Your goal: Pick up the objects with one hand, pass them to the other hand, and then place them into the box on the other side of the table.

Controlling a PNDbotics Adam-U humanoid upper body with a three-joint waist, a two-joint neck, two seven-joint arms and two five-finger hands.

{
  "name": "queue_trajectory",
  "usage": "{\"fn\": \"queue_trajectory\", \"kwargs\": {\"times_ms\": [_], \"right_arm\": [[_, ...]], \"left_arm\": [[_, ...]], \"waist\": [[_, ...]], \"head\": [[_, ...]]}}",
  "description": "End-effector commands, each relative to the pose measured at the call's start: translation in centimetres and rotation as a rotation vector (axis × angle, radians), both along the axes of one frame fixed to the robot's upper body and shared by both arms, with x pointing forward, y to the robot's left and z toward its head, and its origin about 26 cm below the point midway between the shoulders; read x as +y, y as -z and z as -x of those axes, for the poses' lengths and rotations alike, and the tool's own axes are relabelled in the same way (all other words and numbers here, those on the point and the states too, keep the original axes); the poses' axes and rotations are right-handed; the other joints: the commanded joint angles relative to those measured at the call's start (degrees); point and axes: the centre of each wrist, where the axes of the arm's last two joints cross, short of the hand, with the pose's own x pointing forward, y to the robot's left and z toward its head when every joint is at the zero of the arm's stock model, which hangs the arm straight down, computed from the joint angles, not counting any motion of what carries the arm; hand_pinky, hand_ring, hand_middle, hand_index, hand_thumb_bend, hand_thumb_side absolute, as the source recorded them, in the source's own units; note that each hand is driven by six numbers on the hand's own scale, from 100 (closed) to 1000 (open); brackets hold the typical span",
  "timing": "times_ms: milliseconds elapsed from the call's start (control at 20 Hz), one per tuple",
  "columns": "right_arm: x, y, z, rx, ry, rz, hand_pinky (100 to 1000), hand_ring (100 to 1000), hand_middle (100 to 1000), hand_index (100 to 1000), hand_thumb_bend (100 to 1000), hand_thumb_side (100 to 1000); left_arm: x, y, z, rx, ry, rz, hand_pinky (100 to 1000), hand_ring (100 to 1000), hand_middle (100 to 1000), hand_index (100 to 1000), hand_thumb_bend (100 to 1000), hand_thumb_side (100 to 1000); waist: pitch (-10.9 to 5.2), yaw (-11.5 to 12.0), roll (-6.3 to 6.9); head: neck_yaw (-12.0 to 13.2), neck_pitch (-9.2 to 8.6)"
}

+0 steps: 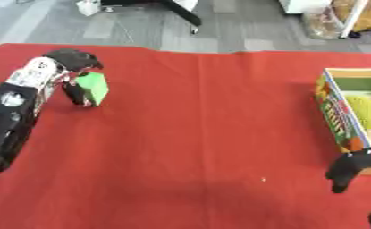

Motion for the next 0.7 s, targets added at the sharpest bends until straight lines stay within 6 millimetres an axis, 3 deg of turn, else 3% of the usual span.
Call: {"fn": "queue_trajectory", "kwargs": {"times_ms": [50, 200, 350, 700], "right_arm": [[0.1, -0.6, 0.2, -0.083, -0.054, 0.049, 615, 542, 629, 890, 100, 346], [0.1, -0.6, 0.3, -0.079, -0.052, 0.053, 615, 541, 629, 890, 100, 343], [0.1, -0.5, 0.3, -0.072, -0.048, 0.056, 614, 541, 628, 889, 100, 342], [-0.3, -0.2, 0.4, -0.050, -0.034, 0.064, 615, 542, 631, 889, 100, 347]], "left_arm": [[0.7, -1.8, 0.0, -0.022, -0.022, 0.004, 862, 832, 824, 887, 482, 329], [0.7, -1.8, 0.0, -0.010, -0.029, 0.012, 816, 749, 727, 809, 425, 300], [0.8, -2.3, 0.2, -0.048, -0.016, 0.032, 748, 608, 567, 707, 362, 258], [0.8, -5.2, 1.8, -0.179, 0.105, 0.093, 701, 541, 495, 651, 244, 190]], "waist": [[0.04, -0.1, -0.61], [0.00, -0.1, -0.60], [-0.26, 0.1, -0.53], [-1.78, 1.3, 0.04]], "head": [[0.2, -0.80], [0.2, -0.72], [0.1, -0.54], [-0.9, 0.12]]}}
